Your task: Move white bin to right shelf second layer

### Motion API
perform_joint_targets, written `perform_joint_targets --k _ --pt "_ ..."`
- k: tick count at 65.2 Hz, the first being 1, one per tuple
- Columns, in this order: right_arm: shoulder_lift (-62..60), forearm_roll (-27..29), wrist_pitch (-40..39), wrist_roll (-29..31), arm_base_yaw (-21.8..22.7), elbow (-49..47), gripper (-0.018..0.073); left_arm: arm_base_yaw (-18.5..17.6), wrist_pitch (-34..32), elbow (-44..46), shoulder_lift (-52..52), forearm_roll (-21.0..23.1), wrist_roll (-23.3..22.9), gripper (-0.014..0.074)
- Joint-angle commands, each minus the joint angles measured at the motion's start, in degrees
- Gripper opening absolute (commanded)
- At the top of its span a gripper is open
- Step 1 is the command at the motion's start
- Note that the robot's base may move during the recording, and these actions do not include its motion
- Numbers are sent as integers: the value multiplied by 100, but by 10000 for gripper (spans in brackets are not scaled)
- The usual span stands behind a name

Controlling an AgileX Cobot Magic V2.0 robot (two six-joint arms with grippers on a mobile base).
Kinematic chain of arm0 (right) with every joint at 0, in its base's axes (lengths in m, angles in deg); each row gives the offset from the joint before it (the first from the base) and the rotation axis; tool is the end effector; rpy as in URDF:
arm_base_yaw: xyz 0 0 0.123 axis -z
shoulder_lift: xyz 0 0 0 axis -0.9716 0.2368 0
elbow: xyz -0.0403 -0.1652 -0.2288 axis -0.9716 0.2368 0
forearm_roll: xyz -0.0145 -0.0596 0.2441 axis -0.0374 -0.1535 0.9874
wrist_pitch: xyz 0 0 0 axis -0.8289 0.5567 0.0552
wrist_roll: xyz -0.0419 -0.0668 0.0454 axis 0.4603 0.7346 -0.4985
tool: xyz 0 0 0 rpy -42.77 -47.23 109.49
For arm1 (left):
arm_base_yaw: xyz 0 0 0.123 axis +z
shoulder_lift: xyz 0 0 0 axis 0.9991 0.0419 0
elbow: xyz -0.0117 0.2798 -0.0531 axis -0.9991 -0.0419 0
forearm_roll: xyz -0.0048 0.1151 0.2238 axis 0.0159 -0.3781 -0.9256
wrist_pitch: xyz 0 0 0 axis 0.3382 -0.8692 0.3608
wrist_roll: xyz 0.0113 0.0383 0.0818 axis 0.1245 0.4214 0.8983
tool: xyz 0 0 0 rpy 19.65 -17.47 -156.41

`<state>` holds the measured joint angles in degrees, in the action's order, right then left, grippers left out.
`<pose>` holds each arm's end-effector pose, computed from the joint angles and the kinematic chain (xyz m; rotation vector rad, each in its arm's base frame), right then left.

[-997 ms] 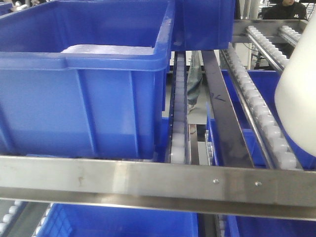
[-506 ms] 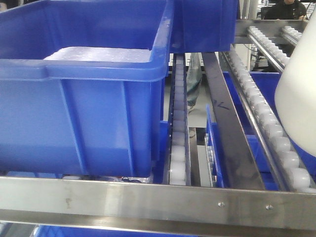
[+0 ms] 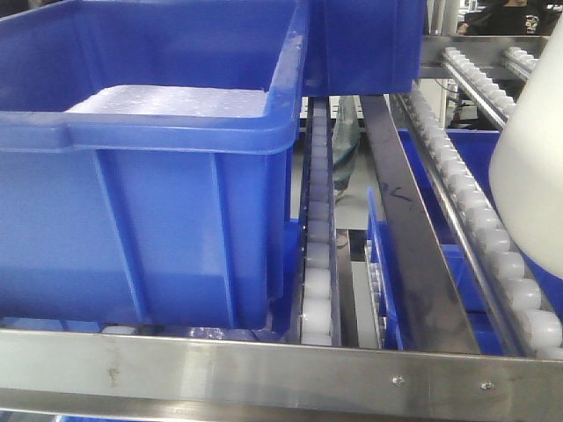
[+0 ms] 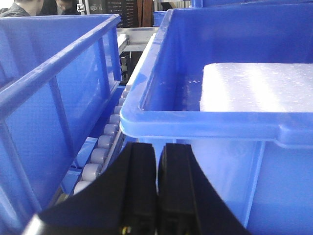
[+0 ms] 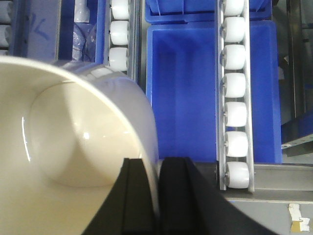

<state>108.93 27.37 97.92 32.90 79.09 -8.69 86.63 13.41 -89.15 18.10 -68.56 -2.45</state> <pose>0.1515 0.0007 0.3084 0.1778 2.3912 0.1452 0.0562 -0.0014 0.2034 0.0448 1.5674 0.0094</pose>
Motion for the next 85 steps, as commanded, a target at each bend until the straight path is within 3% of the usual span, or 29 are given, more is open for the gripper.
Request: perform_joint_targets --k 1,8,21,27,45,64,85 --pt "-46 50 -416 21 31 -161 53 -1 -483 -211 -75 35 -15 85" --pt "-41 -19 -505 21 31 -161 53 -1 -483 -211 -75 35 -15 85" --pt "278 -857 -551 21 31 -186 53 -1 -483 -211 -75 35 -15 85" --pt "557 -900 -604 21 90 -253 53 -1 -483 -211 -75 35 -15 85" --pt "1566 -819 -805 118 806 -638 53 -1 -483 -211 -75 35 -15 85" --pt "2220 -130 -1059 1278 911 -633 53 -1 -483 -211 -75 35 -15 85" --pt "2391 99 -1055 1400 1278 -627 57 -1 -483 -211 -75 35 -15 85"
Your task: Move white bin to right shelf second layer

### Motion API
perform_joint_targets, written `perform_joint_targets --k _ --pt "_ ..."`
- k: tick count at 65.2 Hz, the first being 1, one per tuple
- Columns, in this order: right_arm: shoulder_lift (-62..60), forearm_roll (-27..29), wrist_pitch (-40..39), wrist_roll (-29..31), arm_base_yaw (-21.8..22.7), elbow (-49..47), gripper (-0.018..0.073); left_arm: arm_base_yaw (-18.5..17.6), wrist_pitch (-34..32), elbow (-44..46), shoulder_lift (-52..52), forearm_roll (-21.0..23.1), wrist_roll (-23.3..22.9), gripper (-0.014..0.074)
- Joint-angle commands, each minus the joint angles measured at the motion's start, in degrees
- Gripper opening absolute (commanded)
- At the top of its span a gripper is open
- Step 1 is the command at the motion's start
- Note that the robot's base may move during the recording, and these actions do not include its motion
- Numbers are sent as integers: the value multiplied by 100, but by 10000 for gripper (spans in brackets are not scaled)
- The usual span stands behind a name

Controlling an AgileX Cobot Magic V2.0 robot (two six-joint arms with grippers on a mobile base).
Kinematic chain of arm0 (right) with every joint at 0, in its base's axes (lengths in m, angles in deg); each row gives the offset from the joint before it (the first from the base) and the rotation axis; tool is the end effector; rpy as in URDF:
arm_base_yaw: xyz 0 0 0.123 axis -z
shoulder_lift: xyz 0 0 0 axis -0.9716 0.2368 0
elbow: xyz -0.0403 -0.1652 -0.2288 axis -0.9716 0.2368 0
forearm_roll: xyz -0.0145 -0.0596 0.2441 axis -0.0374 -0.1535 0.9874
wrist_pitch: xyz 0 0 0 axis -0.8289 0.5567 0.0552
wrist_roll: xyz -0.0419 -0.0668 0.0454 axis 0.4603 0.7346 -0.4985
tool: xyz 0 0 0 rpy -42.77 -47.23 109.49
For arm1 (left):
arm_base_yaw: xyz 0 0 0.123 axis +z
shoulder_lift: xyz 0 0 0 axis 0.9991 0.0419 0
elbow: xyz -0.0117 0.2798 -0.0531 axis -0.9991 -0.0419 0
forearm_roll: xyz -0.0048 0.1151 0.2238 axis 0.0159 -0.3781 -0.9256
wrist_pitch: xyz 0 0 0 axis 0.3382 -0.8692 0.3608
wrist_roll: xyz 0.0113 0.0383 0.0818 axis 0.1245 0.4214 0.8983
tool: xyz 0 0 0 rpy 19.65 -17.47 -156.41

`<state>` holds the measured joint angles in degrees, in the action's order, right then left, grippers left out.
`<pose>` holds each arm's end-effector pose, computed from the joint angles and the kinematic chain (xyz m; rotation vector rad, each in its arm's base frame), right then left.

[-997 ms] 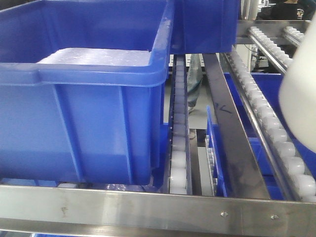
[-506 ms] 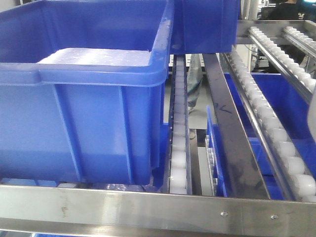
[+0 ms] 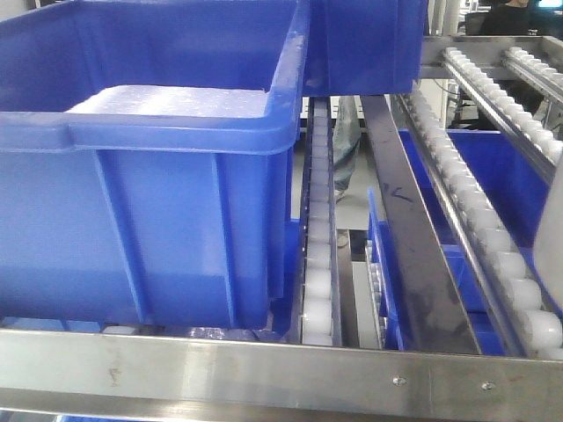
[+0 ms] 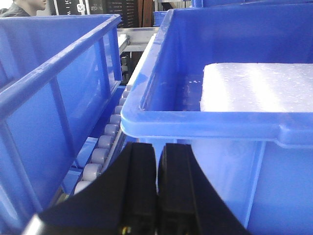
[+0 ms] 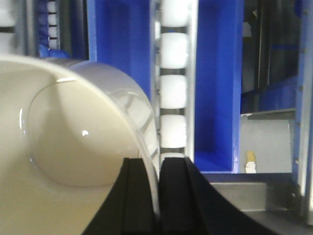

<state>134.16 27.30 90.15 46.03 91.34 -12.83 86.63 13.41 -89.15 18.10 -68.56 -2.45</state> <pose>0.2327 -0.0554 0.2507 0.2070 2.6167 -0.0218 0.0562 -0.0014 0.2034 0.0448 1.5674 0.0094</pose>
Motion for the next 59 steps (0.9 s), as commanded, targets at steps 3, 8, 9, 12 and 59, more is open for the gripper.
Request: perform_joint_targets --k 3,8,9,12,59 --pt "-133 106 -258 186 47 -213 71 -1 -483 -211 -75 35 -15 85" --pt "-133 106 -239 231 47 -213 104 -1 -483 -211 -75 35 -15 85" --pt "-133 106 -239 231 47 -213 109 -1 -483 -211 -75 35 -15 85" --pt "-133 106 -239 231 47 -213 123 -1 -483 -211 -75 35 -15 85" --pt "-381 261 -202 231 47 -219 302 -1 -483 -211 -75 35 -15 85"
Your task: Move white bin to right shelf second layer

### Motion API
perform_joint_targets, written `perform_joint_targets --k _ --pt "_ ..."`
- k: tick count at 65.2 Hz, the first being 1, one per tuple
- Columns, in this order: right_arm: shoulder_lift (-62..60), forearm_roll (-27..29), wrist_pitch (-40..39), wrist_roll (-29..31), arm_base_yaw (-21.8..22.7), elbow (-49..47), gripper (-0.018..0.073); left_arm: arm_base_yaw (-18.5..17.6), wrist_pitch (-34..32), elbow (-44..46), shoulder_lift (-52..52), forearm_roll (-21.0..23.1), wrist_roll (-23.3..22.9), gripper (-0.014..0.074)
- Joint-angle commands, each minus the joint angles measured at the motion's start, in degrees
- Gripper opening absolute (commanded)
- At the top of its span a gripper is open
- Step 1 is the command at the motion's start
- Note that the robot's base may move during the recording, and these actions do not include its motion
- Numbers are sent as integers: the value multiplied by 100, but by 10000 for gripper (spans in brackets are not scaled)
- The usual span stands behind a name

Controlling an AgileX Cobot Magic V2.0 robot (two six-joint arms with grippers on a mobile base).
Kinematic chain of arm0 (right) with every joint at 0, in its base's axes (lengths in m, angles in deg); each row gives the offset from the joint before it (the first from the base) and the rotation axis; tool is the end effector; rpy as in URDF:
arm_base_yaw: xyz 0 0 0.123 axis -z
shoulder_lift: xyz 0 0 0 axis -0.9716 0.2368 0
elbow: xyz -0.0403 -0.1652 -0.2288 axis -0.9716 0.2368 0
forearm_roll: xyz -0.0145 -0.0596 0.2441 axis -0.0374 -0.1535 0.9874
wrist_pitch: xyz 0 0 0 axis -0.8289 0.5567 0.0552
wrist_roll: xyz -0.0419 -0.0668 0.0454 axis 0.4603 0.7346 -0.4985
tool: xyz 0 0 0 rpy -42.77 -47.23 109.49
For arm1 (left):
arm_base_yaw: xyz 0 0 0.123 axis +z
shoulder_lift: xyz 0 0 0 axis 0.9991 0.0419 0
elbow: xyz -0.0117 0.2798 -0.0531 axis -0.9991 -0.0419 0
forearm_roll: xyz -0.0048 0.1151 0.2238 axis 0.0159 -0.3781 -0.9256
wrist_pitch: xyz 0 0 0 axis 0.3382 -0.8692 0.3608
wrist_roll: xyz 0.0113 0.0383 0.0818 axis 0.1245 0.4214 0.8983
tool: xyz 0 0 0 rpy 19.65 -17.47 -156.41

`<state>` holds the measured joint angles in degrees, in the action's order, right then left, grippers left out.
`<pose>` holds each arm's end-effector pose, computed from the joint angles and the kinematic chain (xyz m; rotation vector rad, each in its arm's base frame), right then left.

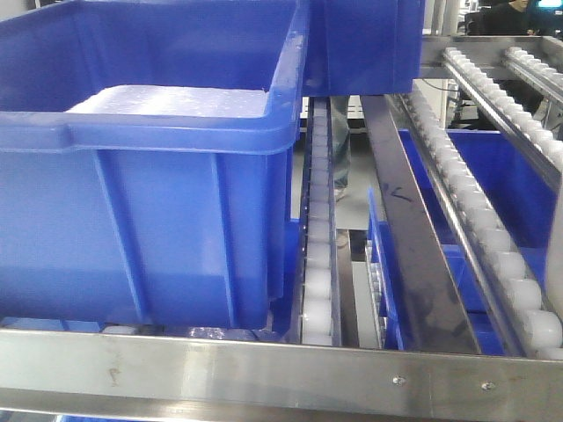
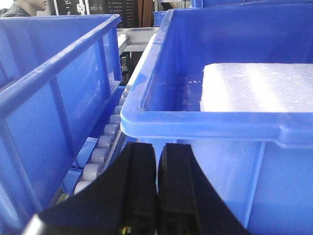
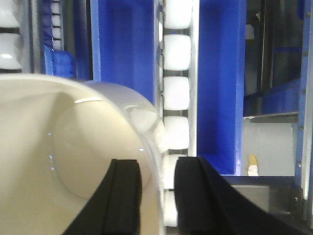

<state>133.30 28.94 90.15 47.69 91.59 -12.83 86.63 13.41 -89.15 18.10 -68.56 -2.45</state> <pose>0.2311 -0.0544 0.2545 0.1956 2.5981 -0.0068 0.0562 -0.0014 0.2034 0.0448 1.5674 0.0094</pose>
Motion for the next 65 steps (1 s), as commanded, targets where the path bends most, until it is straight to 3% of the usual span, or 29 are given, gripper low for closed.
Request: perform_joint_targets --k 1,27,33,44,65 --pt "-322 97 -195 65 22 -219 302 -1 -483 -211 -75 35 -15 85" --pt "-1655 90 170 65 17 -213 295 -1 -483 -211 -75 35 -15 85" --pt "-1922 95 299 65 -1 -213 228 -1 -483 -211 -75 35 -15 85" --pt "-2221 95 664 65 -254 -96 49 -1 -483 -211 -75 35 -15 85" --pt "-3292 412 -15 65 -1039 831 57 -1 -483 -211 -75 35 -15 85"
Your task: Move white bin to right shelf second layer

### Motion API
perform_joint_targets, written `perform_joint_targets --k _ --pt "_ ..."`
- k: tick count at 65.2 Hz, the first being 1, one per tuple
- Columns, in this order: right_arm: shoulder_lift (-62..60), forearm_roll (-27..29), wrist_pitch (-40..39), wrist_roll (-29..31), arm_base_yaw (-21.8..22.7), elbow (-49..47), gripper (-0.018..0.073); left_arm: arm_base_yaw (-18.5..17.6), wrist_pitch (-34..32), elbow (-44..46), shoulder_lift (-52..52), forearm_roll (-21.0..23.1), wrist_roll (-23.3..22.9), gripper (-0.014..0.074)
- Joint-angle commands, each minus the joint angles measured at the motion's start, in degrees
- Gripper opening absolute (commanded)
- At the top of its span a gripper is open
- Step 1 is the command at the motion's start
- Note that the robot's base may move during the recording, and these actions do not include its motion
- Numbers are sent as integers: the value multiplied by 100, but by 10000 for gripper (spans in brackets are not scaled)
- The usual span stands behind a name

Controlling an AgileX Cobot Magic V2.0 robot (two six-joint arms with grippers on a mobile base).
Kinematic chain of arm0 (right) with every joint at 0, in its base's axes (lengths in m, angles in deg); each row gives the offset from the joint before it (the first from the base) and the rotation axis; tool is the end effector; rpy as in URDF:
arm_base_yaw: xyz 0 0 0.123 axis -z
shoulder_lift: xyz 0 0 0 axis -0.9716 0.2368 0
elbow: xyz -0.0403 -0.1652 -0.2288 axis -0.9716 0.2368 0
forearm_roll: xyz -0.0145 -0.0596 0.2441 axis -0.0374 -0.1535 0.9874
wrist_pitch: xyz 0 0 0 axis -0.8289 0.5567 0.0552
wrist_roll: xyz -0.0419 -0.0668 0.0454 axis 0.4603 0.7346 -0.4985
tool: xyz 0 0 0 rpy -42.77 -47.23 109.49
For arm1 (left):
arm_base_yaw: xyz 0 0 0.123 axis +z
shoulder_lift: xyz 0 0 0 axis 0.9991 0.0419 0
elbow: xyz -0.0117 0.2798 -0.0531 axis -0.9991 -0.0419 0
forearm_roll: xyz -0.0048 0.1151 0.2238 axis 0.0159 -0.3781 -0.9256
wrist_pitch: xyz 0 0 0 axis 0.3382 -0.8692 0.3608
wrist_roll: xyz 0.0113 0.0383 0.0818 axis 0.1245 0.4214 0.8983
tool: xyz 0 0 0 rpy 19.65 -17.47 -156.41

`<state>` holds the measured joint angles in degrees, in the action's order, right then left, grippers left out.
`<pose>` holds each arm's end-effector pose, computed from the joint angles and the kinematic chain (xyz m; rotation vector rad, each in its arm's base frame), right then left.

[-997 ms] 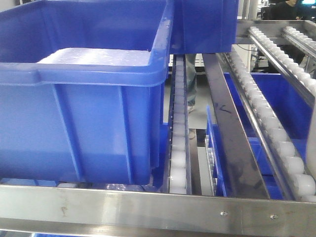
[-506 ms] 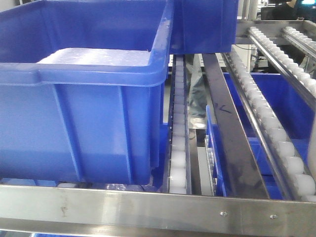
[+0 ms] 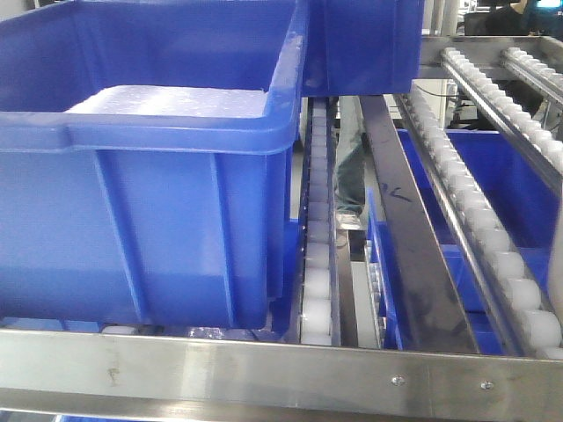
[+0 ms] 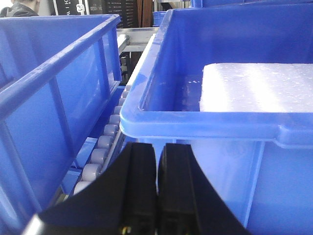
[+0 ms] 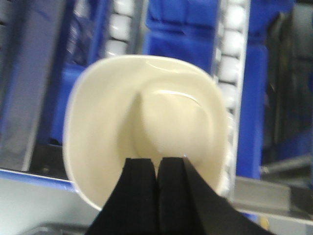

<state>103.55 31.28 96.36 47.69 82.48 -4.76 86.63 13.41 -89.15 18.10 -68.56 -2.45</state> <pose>0.1334 -0.0022 0.3025 -0.0250 2.3314 0.0658 0.0562 -0.0014 0.2034 0.0448 1.5674 0.0094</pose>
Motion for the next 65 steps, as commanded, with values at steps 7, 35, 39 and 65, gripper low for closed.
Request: perform_joint_targets --k 7,35,39,65 --pt "-813 215 -1108 65 -279 335 57 -1 -483 -211 -75 35 -15 85" --pt "-1758 221 -1483 60 -288 1084 57 -1 -483 -211 -75 35 -15 85" --pt "-1758 221 -1483 60 -288 1084 57 -1 -483 -211 -75 35 -15 85" --pt "-2022 109 -2623 60 -391 1390 57 -1 -483 -211 -75 35 -15 85"
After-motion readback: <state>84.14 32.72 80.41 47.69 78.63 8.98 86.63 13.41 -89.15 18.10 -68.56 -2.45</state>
